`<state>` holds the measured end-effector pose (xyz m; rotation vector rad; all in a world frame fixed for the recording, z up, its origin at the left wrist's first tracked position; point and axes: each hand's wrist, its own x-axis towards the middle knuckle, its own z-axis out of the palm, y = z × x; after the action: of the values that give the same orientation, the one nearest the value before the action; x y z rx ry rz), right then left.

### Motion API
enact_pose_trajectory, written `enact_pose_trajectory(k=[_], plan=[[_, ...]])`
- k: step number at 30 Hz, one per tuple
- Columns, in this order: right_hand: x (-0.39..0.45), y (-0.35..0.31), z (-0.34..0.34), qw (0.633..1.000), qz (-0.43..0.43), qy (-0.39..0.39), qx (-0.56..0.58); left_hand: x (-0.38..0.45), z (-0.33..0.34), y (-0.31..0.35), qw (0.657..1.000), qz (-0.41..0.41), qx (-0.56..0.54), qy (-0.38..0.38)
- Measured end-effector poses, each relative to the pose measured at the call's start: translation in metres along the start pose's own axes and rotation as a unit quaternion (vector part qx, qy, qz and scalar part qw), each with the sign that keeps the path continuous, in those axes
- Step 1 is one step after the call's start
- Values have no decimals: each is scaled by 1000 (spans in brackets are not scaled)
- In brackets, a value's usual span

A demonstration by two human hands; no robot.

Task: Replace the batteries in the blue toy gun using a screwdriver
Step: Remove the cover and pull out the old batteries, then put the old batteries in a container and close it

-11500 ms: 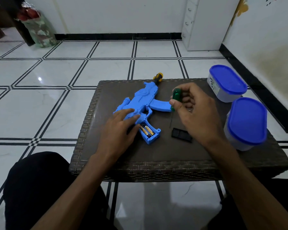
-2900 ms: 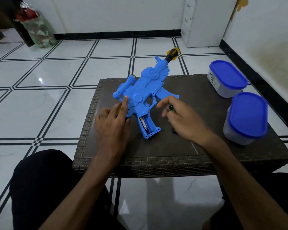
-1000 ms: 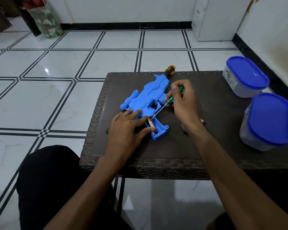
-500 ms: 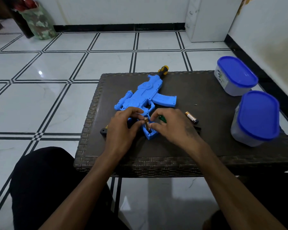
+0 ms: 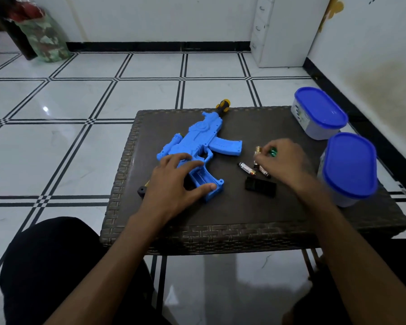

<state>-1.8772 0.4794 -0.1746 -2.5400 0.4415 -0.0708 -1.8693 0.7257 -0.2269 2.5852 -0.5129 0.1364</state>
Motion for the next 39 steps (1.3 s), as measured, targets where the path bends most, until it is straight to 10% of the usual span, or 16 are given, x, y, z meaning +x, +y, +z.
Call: enact_pose_trajectory(k=[10, 31, 39], plan=[[21, 17, 1, 988, 100, -64, -101, -2, 2, 10, 993, -24, 113, -17], [30, 44, -1, 973, 5, -14, -228, 44, 7, 65, 998, 46, 21, 40], [88, 46, -65, 955, -7, 154, -252, 89, 18, 106, 996, 79, -28, 16]])
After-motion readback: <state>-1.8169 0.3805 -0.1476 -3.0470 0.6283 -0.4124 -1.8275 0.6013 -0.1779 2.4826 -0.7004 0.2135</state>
